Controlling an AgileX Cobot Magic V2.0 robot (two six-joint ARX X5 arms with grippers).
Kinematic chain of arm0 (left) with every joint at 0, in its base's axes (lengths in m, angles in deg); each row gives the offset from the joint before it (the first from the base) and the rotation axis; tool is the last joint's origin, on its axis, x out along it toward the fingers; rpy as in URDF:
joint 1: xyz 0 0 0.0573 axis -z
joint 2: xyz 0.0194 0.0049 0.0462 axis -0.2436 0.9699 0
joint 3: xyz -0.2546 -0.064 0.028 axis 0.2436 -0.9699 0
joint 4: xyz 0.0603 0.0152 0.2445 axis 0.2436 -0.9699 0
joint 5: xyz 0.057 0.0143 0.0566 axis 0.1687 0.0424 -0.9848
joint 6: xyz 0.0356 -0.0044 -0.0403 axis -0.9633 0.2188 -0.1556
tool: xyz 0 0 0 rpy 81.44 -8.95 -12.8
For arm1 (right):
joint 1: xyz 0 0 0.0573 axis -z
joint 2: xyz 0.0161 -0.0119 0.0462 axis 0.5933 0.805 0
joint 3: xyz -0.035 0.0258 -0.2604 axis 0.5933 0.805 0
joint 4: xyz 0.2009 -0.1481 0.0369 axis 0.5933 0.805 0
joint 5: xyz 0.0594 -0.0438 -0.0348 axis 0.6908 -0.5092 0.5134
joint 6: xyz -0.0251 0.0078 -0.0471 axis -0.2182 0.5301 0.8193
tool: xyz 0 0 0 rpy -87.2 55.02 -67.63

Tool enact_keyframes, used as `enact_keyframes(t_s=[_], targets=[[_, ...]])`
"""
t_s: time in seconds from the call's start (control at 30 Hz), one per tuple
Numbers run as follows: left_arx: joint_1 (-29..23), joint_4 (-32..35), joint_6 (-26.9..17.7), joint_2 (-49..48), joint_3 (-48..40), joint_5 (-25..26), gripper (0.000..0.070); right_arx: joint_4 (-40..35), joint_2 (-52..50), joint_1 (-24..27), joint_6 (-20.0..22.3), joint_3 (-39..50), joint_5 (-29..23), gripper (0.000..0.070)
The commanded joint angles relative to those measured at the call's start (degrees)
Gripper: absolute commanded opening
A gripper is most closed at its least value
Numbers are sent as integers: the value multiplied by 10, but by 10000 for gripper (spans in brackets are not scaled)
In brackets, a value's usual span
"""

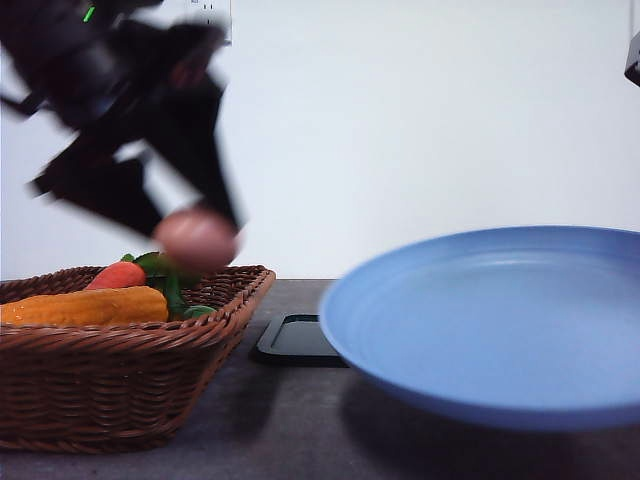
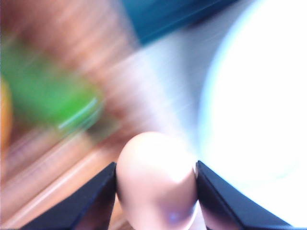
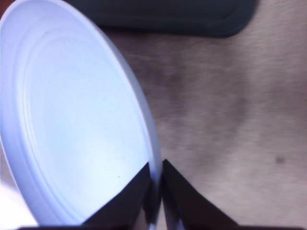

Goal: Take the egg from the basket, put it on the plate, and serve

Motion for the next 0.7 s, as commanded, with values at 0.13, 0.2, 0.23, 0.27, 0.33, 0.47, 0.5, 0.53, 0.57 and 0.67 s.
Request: enact_keyframes(t_s=[0.13, 0.2, 0.23, 0.27, 0.33, 0.47, 0.5, 0.53, 0.57, 0.67], targets=[[72, 84, -21, 3, 29, 44, 187, -2, 5, -2, 7, -2, 52, 0], [101, 106, -54, 6, 29, 39, 187, -1, 5, -2, 7, -2, 63, 0], [115, 112, -72, 10, 29, 30, 187, 1, 5, -2, 7, -2, 66, 0], [131, 115, -89, 14, 29, 14, 187, 4, 5, -2, 7, -2, 69, 0], [158, 116, -124, 25, 29, -28, 187, 11, 5, -2, 8, -2, 76, 0], [194, 116, -199, 53, 29, -94, 188, 28, 5, -2, 17, -2, 90, 0], [200, 117, -211, 61, 29, -102, 189, 33, 5, -3, 18, -2, 90, 0], [206, 119, -220, 68, 29, -110, 189, 38, 5, -3, 20, -2, 90, 0], [210, 121, -223, 75, 29, -117, 190, 43, 5, -3, 21, -2, 90, 0], [216, 129, -225, 89, 29, -126, 190, 53, 5, -3, 25, -2, 90, 0]])
